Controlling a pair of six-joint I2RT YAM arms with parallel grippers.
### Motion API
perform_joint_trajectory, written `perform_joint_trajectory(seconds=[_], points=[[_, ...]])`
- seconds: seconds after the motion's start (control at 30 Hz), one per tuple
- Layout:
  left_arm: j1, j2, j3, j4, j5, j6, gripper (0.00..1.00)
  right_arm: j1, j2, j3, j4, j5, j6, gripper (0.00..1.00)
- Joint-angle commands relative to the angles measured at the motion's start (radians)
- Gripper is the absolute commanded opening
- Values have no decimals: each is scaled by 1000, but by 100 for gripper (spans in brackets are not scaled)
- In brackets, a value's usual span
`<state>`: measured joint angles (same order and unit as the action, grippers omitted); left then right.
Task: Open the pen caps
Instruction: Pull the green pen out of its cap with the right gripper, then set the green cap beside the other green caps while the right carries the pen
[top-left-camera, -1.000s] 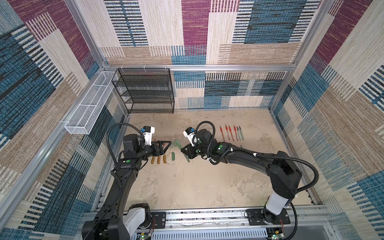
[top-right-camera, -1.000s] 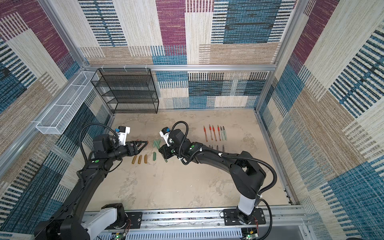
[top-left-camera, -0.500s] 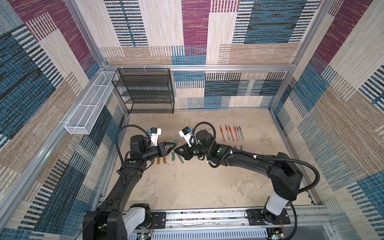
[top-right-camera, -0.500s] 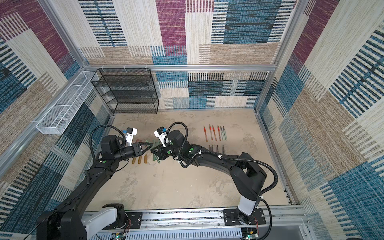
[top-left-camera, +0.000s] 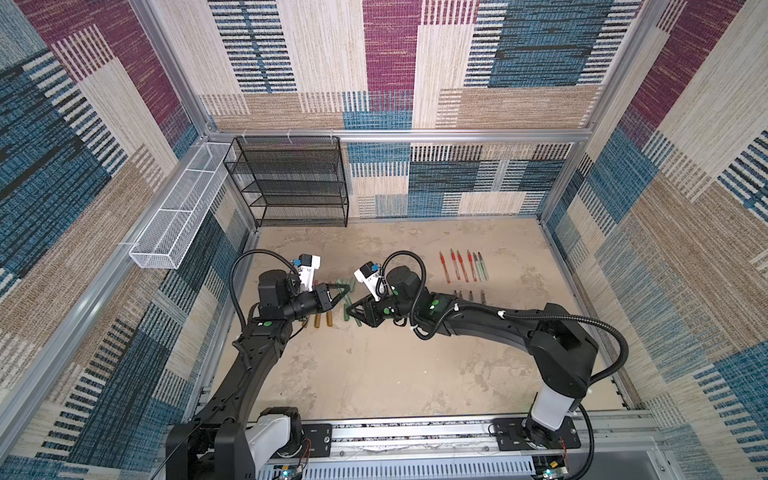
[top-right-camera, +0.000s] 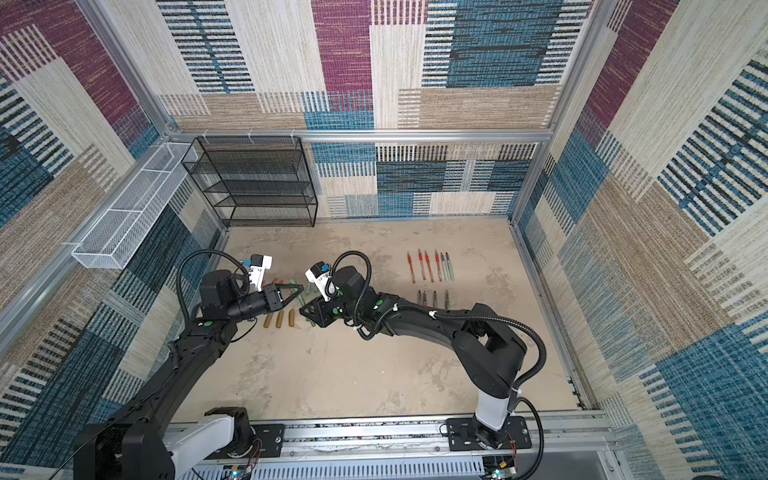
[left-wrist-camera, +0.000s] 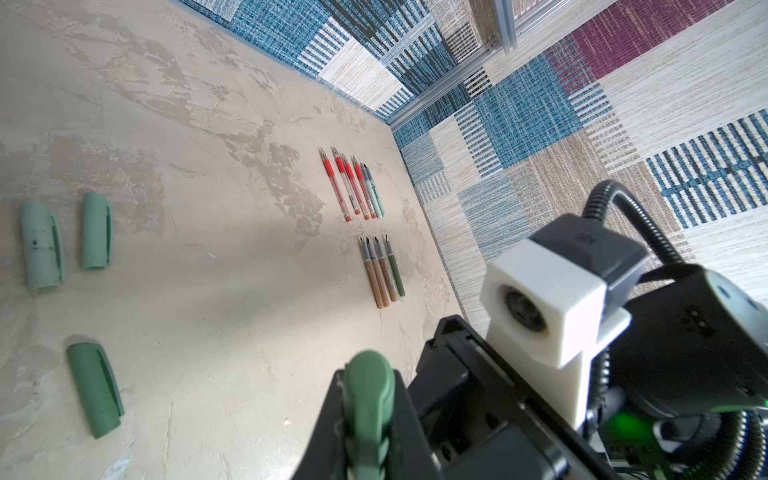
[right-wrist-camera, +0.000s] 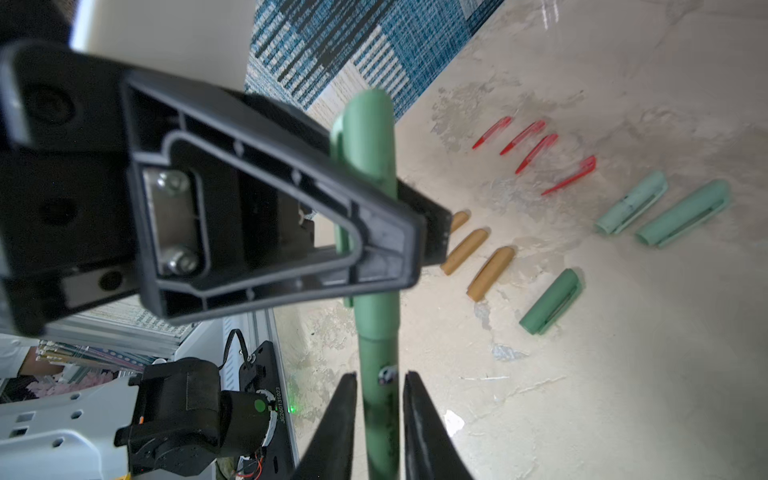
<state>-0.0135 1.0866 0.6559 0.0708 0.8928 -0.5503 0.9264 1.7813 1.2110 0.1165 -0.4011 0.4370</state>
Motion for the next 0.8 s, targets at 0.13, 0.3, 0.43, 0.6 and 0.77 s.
perform_joint_trajectory(seconds=[0.13,0.3,0.43,0.6,0.77], points=[[2,-5,-3,27,-9,-5,0,3,3,-2,25,21,-4,4],[19,-8,8,15,-16,-12,0,2,-8,-53,42,14,2,0],[39,-3,24,0,-25,-9,0,3,-29,-135,55,16,14,0],[71,20,54,12,-44,-33,0,14,-113,-340,155,34,53,0],[108,58,120,-26,-64,-39,0,16,-183,-488,163,52,84,0]])
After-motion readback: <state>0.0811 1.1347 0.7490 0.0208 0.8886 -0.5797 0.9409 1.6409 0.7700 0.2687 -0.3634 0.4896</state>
